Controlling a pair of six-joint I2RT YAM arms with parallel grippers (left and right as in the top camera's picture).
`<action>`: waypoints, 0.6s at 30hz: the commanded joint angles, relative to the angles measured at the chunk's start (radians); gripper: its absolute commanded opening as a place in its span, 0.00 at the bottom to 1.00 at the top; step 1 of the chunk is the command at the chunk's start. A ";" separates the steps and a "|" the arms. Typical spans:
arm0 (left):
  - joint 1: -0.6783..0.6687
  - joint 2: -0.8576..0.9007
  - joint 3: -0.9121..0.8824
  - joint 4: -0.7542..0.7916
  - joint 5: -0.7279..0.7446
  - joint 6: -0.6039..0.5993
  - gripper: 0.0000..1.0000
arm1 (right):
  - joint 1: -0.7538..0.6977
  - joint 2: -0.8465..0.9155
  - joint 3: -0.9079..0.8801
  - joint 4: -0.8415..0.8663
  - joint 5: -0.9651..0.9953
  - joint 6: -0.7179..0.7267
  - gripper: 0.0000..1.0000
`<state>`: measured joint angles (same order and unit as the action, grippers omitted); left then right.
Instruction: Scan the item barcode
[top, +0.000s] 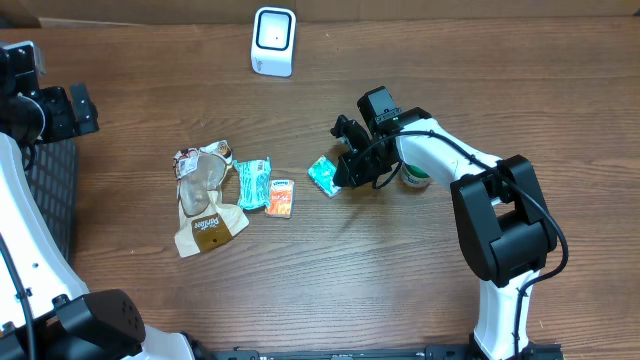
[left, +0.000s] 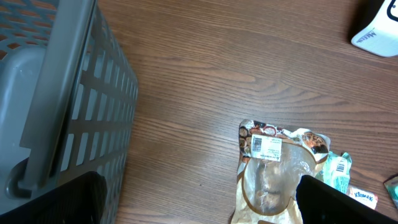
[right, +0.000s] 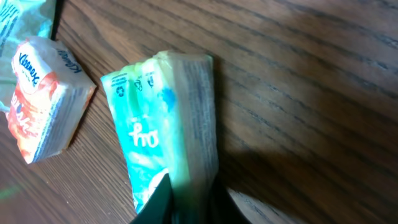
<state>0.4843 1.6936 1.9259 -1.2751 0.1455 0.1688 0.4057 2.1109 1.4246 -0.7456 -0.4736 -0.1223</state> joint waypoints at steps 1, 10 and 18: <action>0.000 0.003 0.007 0.000 0.001 0.026 1.00 | -0.003 0.025 0.001 -0.010 -0.006 0.057 0.04; 0.000 0.003 0.007 0.000 0.001 0.026 1.00 | -0.014 -0.057 0.188 -0.196 -0.518 0.074 0.04; 0.000 0.003 0.007 0.000 0.001 0.026 0.99 | -0.123 -0.173 0.208 -0.145 -1.097 0.238 0.04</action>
<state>0.4843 1.6936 1.9259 -1.2751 0.1452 0.1688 0.3424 2.0068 1.5990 -0.9154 -1.2472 0.0147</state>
